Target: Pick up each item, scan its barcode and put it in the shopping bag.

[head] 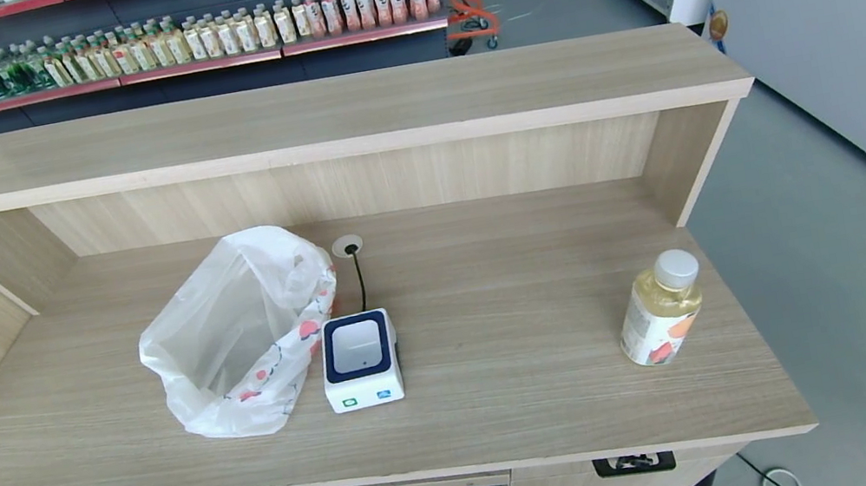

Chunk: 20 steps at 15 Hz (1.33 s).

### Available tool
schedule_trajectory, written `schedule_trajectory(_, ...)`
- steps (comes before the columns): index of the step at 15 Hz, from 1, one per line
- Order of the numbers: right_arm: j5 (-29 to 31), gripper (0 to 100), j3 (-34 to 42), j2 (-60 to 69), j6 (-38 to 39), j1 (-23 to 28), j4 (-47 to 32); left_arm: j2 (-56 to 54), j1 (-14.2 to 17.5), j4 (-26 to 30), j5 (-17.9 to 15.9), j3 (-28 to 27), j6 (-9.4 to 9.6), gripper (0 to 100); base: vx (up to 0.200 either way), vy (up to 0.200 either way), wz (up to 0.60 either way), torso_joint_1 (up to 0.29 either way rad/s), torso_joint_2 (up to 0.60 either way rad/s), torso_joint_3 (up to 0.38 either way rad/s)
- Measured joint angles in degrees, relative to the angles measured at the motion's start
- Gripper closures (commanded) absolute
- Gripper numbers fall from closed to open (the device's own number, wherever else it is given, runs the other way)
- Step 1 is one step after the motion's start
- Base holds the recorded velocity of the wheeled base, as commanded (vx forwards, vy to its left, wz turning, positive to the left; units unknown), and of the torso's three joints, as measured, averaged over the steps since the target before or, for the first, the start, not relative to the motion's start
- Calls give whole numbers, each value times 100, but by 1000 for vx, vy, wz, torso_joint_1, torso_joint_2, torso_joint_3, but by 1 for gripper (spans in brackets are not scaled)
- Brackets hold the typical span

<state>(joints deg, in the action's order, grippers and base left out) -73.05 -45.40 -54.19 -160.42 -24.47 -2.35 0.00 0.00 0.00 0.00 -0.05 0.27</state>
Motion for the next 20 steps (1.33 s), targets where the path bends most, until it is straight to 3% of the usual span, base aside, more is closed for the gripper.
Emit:
schedule_trajectory(3, 44, 100, -101, -50, 122, 96, -2, 0, 0, 0, 0, 2, 0, 0, 0, 0, 0, 0, 0, 0)
schedule_trajectory(4, 172, 100, -306, -105, 625, 278, 4, 0, 0, 0, 0, 2, 0, 0, 0, 0, 0, 0, 0, 0)
schedule_trajectory(5, 473, 100, -529, -146, 1515, 512, 9, 0, 0, 0, 0, 2, 0, 0, 0, 0, 0, 0, 0, 0)
schedule_trajectory(7, 1743, 100, -895, -165, 4286, 1014, 12, 0, 0, 0, 0, 5, 0, 0, 0, 0, 0, 0, 0, 0)
schedule_trajectory(8, 2452, 100, -992, -122, 5578, 1161, -5, 0, 0, 0, 0, 5, -2, 0, 0, 0, 0, 0, 0, 0)
schedule_trajectory(10, 3273, 100, -984, 20, 7689, 1301, -352, 0, 0, 0, 0, 5, 0, 0, 0, 0, 0, 0, 0, 0)
schedule_trajectory(12, 3519, 100, -940, 107, 9295, 1342, -653, 0, 0, 0, 0, 5, 0, 0, 0, 0, 0, 0, 0, 0)
schedule_trajectory(18, 3992, 100, -727, -91, 16194, 1329, -528, 0, 0, 0, 0, 0, 0, 0, 0, 0, 0, 0, 0, 0)
schedule_trajectory(20, 4150, 100, -391, -229, 17792, 1395, -347, 0, 0, 0, 0, 0, -2, 0, 0, 0, 0, 0, 0, 0)
